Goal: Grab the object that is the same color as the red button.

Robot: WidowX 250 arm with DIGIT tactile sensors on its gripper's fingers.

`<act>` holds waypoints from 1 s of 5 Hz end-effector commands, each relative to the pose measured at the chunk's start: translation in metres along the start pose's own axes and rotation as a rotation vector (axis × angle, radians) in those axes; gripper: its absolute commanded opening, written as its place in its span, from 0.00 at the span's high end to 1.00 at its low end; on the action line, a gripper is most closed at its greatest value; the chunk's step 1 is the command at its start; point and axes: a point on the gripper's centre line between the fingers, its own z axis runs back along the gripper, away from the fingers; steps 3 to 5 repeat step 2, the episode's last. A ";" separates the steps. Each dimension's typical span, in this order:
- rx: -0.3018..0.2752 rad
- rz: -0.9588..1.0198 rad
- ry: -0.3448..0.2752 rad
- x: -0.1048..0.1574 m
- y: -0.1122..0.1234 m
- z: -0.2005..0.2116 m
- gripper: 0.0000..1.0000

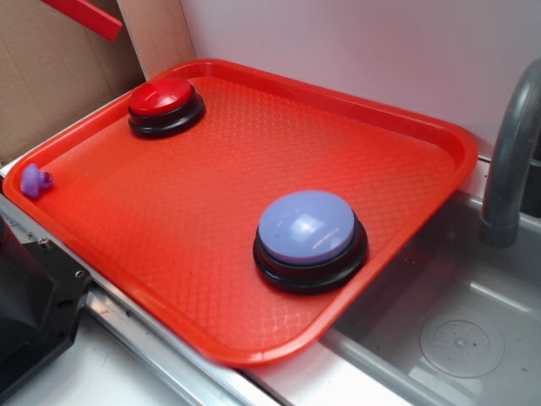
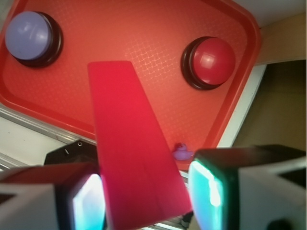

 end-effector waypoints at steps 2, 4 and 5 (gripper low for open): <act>0.037 0.120 -0.031 0.000 0.002 0.002 1.00; 0.037 0.120 -0.031 0.000 0.002 0.002 1.00; 0.037 0.120 -0.031 0.000 0.002 0.002 1.00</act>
